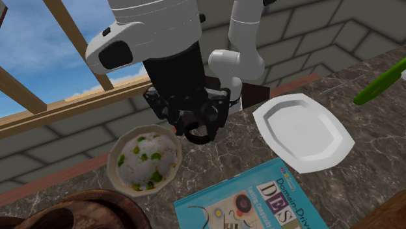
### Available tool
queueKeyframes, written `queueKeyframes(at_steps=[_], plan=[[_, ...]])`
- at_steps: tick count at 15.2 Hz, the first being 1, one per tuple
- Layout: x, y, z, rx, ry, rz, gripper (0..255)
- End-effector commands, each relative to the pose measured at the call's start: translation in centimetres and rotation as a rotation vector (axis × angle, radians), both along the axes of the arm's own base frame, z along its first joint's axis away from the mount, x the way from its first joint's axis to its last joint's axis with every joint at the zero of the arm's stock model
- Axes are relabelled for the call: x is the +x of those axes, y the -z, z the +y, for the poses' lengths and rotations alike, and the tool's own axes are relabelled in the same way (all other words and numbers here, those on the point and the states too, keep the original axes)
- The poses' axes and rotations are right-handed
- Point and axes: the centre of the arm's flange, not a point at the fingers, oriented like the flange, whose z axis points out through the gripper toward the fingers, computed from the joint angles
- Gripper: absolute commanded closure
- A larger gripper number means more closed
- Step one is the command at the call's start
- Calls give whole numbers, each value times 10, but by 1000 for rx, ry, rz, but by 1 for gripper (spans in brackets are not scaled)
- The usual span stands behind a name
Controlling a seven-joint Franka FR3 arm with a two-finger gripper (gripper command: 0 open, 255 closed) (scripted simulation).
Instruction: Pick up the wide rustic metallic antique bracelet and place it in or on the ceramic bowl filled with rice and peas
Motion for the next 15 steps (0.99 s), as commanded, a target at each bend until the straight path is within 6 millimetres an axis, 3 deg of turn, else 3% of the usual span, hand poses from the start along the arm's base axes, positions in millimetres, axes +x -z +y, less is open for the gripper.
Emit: queueKeyframes(at_steps=[1,9,15], plan=[[8,-2,-25,-1,-1,0,255],[36,-8,-129,-1,-1,0,255],[36,24,-129,-1,-1,0,255]])
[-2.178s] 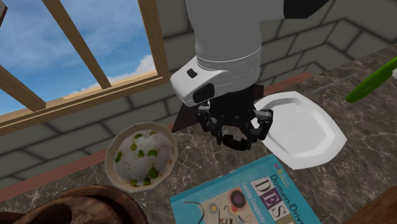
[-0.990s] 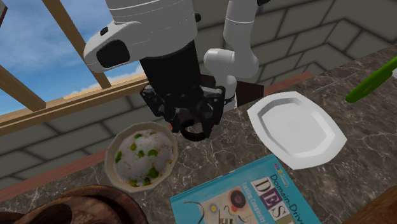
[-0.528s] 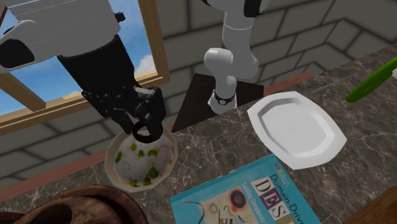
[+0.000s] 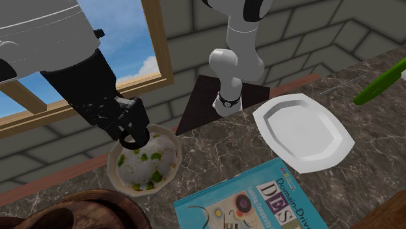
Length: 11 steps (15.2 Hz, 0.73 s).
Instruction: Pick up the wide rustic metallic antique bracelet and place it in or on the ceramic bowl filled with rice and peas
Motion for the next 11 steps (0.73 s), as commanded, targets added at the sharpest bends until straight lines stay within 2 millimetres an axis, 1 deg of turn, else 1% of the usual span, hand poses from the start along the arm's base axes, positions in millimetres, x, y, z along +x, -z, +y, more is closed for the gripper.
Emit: queueKeyframes(at_steps=[1,8,9,11], plan=[[0,11,-1,0,0,0,255],[0,48,-1,0,0,0,255],[0,55,-1,0,0,0,255],[0,55,-1,0,0,0,255]])
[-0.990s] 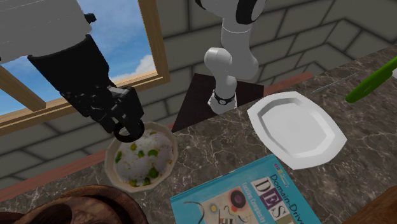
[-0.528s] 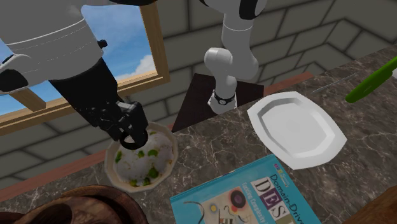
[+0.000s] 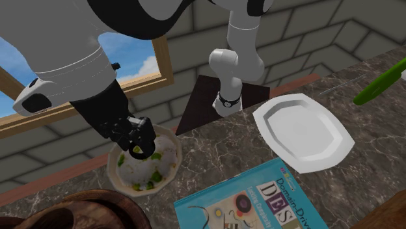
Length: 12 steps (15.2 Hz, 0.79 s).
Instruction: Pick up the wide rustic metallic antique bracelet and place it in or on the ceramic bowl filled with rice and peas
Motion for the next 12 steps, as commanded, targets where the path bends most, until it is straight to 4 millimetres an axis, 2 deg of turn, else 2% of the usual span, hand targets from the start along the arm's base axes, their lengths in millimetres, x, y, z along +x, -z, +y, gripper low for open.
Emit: queueKeyframes(at_steps=[1,6,7,12], plan=[[0,1,0,0,0,0,255],[0,1,0,0,0,0,255],[0,1,0,0,0,0,0],[0,1,0,0,0,0,0]])
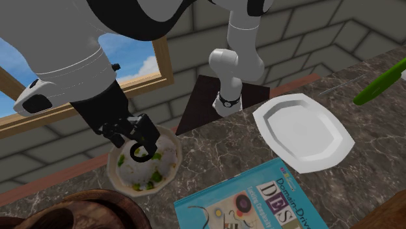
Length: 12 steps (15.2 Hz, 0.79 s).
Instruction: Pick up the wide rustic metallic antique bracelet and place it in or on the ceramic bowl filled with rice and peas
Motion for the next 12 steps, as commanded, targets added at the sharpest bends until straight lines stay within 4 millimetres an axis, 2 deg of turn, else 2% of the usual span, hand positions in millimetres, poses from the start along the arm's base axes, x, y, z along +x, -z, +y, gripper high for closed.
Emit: queueKeyframes(at_steps=[1,4,12], plan=[[-2,-13,-3,0,0,0,0],[-8,-48,-12,0,0,0,0],[-8,-48,-12,0,0,0,0]])
